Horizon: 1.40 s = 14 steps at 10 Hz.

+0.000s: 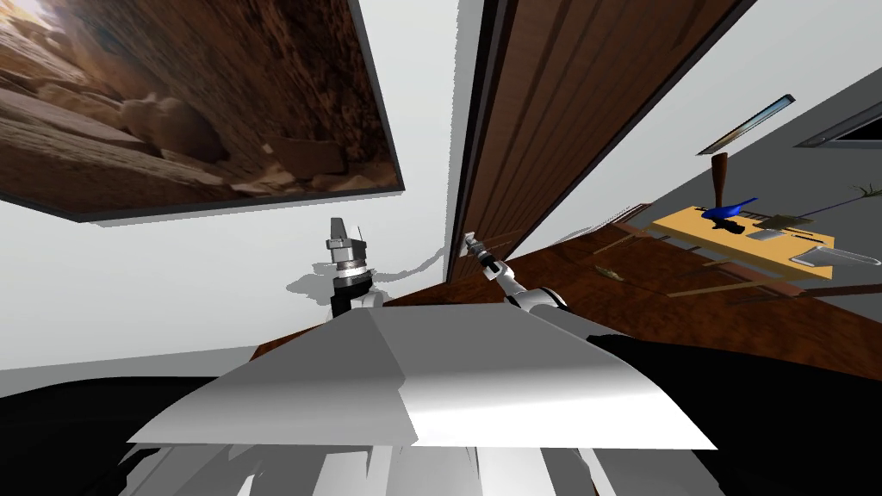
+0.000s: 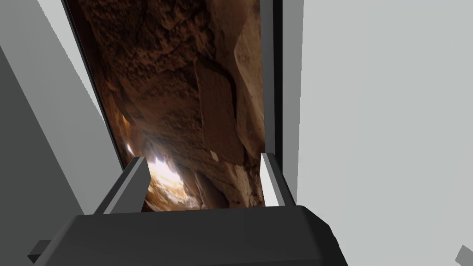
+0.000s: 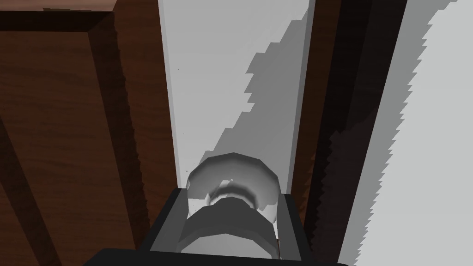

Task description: Pull the door open

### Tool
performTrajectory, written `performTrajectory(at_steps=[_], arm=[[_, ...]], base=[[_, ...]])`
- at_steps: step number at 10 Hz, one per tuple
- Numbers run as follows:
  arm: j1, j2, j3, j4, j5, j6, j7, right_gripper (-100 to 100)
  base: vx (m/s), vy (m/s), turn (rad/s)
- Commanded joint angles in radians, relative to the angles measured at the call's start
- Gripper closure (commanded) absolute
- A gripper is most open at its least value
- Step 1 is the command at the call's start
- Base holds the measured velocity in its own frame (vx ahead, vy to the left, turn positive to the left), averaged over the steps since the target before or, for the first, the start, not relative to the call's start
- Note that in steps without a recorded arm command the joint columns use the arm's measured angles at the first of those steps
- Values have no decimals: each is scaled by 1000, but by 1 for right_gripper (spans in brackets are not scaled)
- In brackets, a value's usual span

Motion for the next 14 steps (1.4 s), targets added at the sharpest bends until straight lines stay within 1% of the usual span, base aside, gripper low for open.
performTrajectory(at_steps=[1,4,6,10,14], arm=[[0,-1,0,0,0,-1,0,100],[0,-1,0,0,0,-1,0,100],[4,2,-3,0,-22,5,-50,100],[5,4,-9,-3,-54,11,-116,100],[7,7,-18,-7,-98,20,-211,100]], base=[[-23,-10,4],[-7,-3,-1],[-23,-44,104],[-40,-53,84],[-47,-55,106]])
